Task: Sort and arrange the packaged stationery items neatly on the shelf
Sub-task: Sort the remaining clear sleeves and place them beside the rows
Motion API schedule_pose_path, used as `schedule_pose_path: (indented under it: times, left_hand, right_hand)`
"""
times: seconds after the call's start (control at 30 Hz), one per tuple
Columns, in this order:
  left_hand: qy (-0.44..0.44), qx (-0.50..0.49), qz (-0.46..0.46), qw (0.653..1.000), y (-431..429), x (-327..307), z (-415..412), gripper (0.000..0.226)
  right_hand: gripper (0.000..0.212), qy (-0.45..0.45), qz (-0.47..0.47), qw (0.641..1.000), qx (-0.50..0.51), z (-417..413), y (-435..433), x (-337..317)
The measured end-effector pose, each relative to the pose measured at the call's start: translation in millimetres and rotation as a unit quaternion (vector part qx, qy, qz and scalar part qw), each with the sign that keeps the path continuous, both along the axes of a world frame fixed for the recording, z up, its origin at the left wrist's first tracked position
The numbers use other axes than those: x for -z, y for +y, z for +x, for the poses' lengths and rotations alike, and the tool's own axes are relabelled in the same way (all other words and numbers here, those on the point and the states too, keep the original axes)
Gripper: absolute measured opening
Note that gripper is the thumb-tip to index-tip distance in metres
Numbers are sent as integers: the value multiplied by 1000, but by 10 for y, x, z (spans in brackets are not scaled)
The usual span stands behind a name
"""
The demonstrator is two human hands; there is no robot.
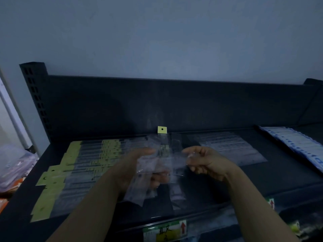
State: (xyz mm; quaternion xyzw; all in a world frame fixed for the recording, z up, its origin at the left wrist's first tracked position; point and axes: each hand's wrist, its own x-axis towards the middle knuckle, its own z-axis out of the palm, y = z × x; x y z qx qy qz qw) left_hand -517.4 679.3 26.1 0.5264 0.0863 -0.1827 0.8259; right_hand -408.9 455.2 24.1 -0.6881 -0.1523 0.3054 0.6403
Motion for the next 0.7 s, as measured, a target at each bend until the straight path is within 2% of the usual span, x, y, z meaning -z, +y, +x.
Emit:
schedule_pose_path:
  times: [0.07, 0.13, 0.23, 0.33, 0.37, 0.4, 0.47, 0.5, 0.63, 0.7]
  left_hand:
    - [17, 39, -72, 997, 29, -15, -13, 55]
    - [19, 45, -83, 995, 50, -22, -16, 60]
    - [8, 43, -18, 999, -28, -34, -19, 38]
    - [24, 19, 32, 999, -77, 38, 36, 32]
    - [17, -14, 33, 999, -68, 55, 54, 29]
    - [11, -55, 28, 998, -42, 74, 74, 28]
    - [6, -121, -5, 993, 4, 93, 92, 32]
    - [4, -138, -24, 990, 10, 84, 92, 34]
    - [-3, -169, -41, 985, -12, 49, 97, 38]
    - [6, -179, -5, 984, -27, 40, 94, 26]
  right_hand:
    - [38, 9, 21, 1000, 5, 57, 14, -43]
    - [47, 12, 12, 1000, -13, 103, 2, -87]
    - [42, 4, -5, 1000, -28, 95, 115, -97]
    - [27, -12, 1, 999, 43, 87, 314, -28]
    - [25, -62, -55, 993, 88, 105, 361, 6]
    - [31, -138, -153, 970, 124, 130, 390, 45]
    - [45, -265, -338, 893, 136, 134, 444, 124]
    - [47, -280, -377, 873, 127, 107, 474, 150]
    - [44, -229, -381, 885, 136, 115, 543, 145]
    - [37, -177, -359, 906, 141, 168, 515, 121]
